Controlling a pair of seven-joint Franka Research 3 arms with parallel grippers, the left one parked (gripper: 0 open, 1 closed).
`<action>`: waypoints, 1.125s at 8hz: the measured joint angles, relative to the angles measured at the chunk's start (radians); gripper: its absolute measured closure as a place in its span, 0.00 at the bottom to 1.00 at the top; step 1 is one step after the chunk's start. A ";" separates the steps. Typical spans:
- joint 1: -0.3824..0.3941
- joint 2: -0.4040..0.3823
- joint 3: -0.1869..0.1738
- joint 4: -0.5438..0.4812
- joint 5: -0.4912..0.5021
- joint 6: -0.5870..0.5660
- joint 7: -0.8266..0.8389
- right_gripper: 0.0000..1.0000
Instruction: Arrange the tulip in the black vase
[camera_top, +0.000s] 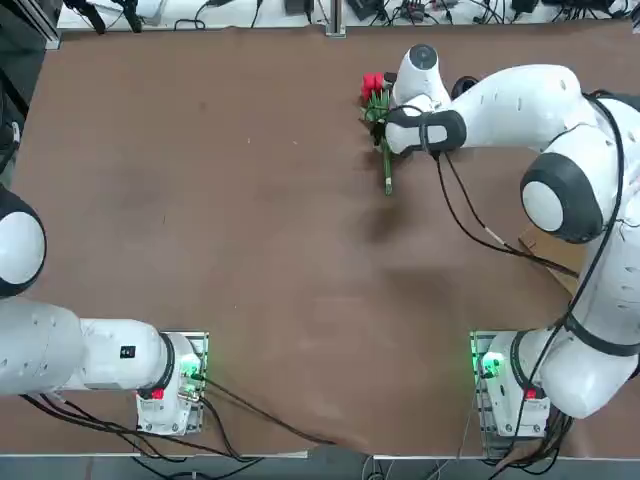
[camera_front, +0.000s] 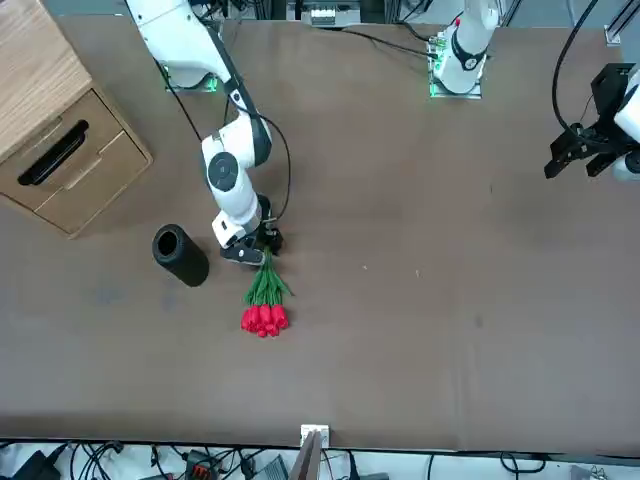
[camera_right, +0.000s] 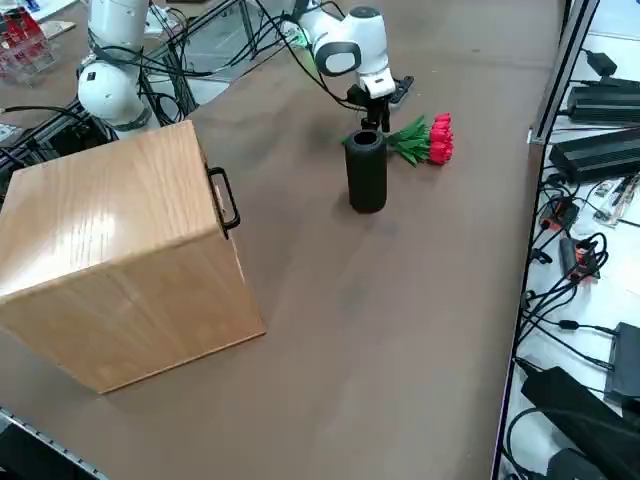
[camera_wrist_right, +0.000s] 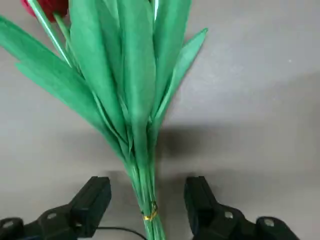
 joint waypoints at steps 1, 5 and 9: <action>0.002 0.011 0.000 0.000 0.000 0.012 0.003 0.11; 0.002 0.015 -0.004 0.000 0.001 0.018 0.027 0.52; 0.015 0.023 -0.006 0.003 0.001 0.032 0.055 0.85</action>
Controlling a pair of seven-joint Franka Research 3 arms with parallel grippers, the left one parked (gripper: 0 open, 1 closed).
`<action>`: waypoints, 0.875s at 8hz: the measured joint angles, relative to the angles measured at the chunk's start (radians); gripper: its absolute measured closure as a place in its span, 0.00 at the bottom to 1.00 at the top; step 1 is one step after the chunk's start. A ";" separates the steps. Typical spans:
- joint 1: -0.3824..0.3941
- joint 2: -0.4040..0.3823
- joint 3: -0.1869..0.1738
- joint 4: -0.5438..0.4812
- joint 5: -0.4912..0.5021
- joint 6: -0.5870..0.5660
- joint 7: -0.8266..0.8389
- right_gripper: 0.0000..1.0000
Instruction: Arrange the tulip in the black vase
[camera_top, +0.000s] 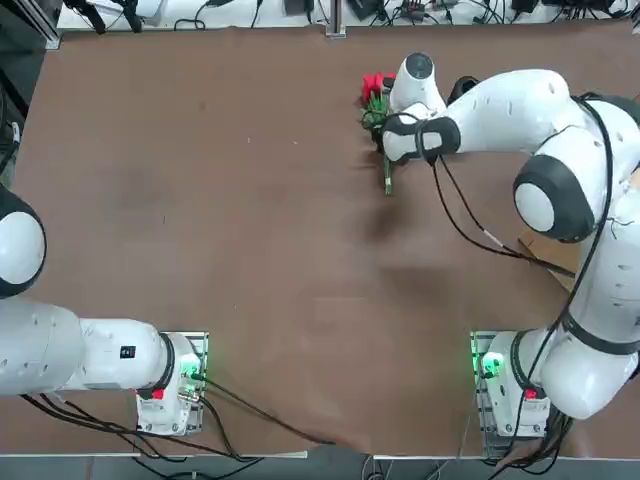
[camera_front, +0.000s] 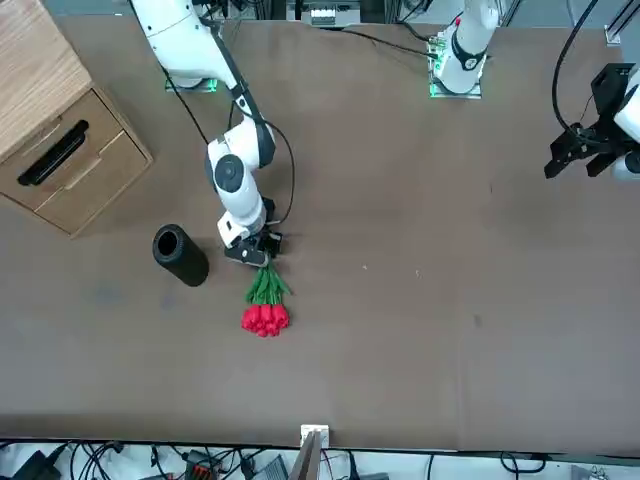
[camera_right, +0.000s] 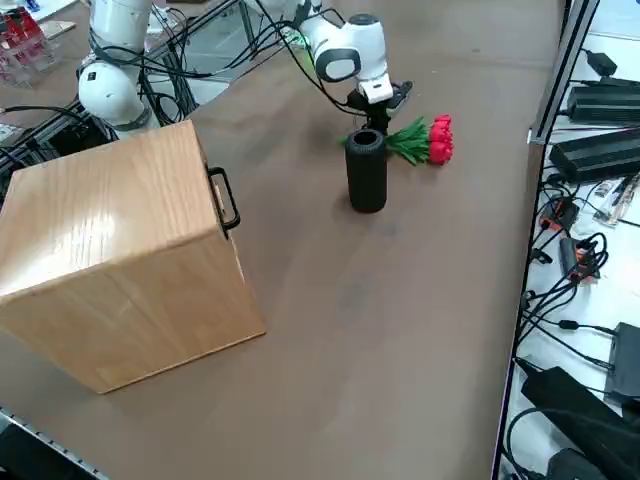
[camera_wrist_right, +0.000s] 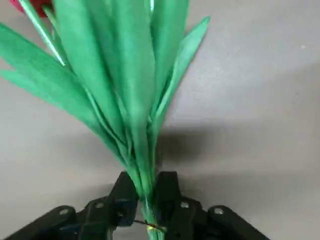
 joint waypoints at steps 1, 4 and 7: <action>0.002 0.001 0.000 0.003 0.000 0.005 0.001 0.88; 0.005 -0.012 -0.004 0.028 0.000 0.010 0.017 0.88; 0.012 -0.099 -0.029 0.038 -0.017 -0.082 0.025 0.88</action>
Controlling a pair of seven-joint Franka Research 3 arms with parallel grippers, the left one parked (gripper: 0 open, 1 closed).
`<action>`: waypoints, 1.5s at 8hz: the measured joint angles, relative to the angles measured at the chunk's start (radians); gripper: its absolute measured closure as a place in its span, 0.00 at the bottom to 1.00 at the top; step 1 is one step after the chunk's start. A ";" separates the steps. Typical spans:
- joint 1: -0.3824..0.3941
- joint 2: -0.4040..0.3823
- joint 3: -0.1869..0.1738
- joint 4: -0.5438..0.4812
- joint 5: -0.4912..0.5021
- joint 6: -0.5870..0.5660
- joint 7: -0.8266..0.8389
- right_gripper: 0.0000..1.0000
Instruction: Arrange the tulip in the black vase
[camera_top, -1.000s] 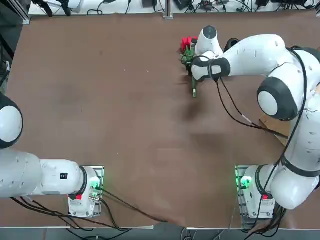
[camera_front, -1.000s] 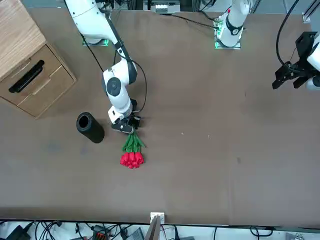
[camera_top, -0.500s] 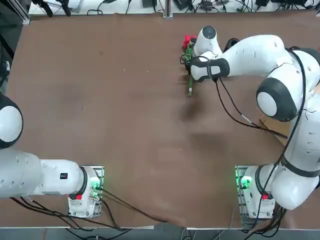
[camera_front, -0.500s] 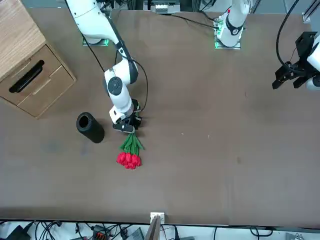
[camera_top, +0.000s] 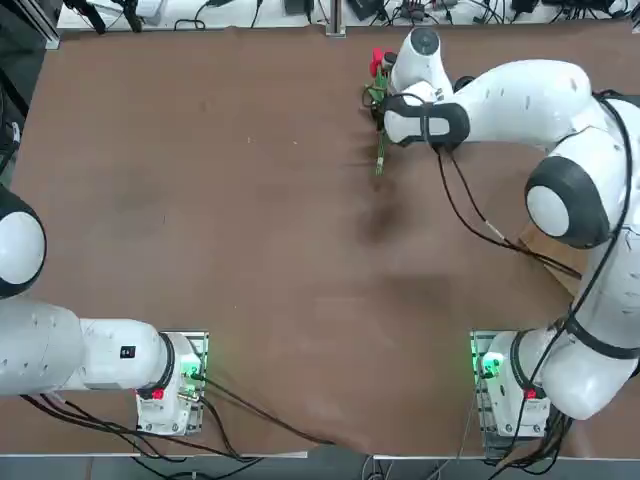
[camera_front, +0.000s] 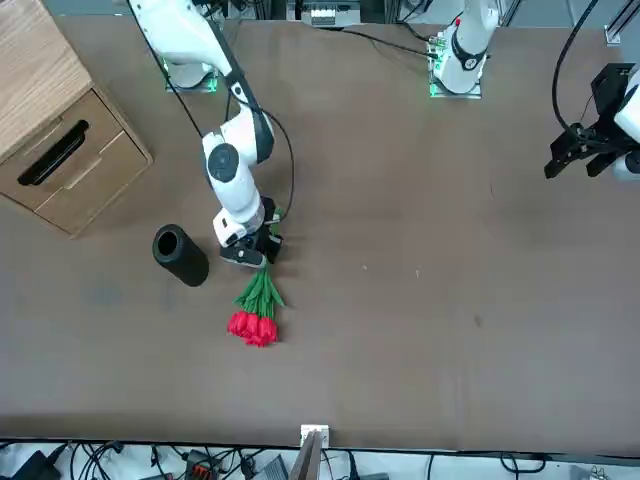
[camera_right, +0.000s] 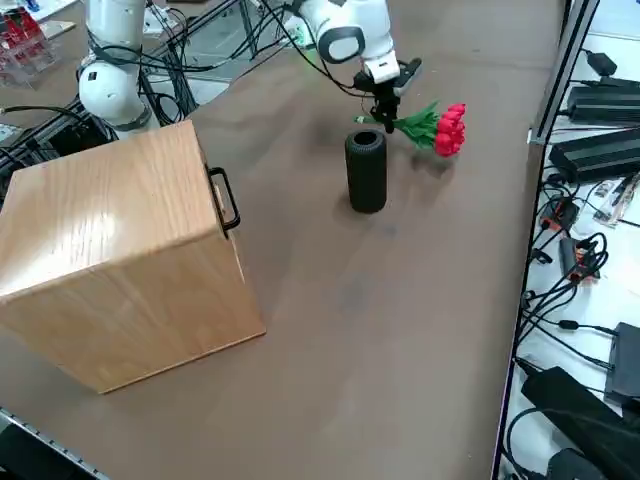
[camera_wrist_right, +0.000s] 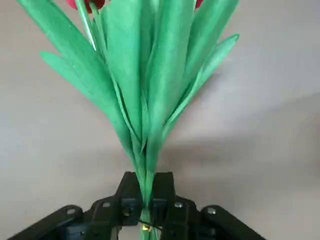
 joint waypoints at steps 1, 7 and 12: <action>0.005 -0.035 -0.014 0.002 -0.017 -0.049 0.000 0.90; 0.004 -0.192 -0.095 0.229 -0.206 -0.598 0.043 0.90; 0.004 -0.188 -0.131 0.352 -0.386 -0.743 0.318 0.90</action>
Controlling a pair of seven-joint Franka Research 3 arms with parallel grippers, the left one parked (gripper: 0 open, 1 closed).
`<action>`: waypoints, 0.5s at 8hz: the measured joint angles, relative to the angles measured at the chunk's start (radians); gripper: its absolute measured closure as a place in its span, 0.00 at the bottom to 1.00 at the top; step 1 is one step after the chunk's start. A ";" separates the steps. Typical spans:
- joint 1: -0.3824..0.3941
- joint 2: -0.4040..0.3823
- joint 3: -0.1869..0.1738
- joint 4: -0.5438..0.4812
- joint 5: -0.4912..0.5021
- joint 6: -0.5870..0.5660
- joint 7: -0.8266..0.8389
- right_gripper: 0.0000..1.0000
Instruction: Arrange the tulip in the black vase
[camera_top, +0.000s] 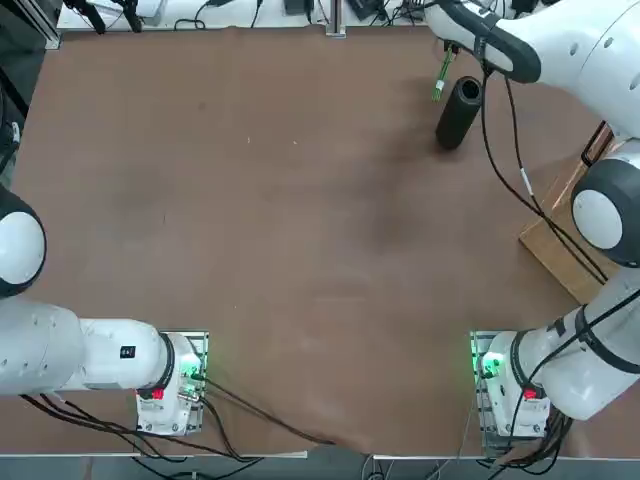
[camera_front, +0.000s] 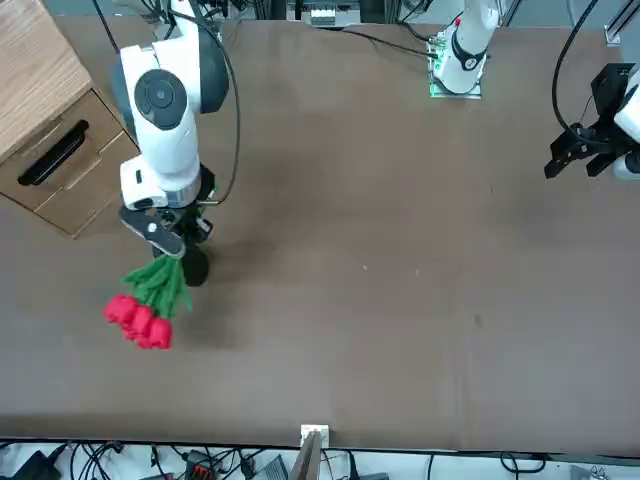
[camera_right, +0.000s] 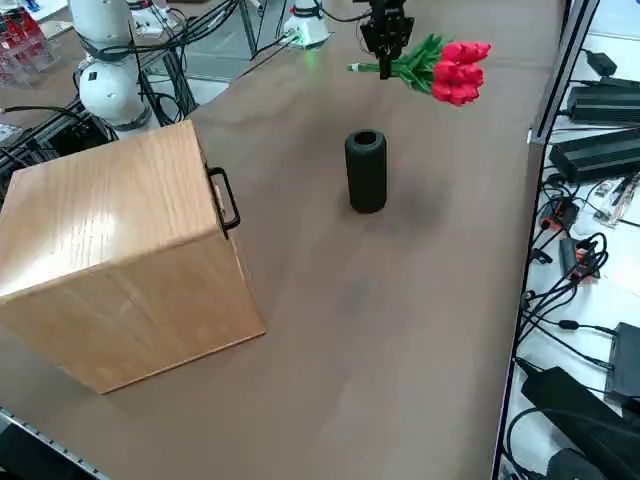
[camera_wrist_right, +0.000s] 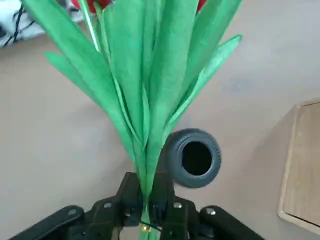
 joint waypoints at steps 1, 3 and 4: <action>0.003 0.000 0.000 0.007 -0.057 -0.009 0.059 0.90; 0.020 0.002 0.002 0.018 -0.209 -0.063 0.177 0.90; 0.033 0.004 0.005 0.021 -0.280 -0.091 0.270 0.90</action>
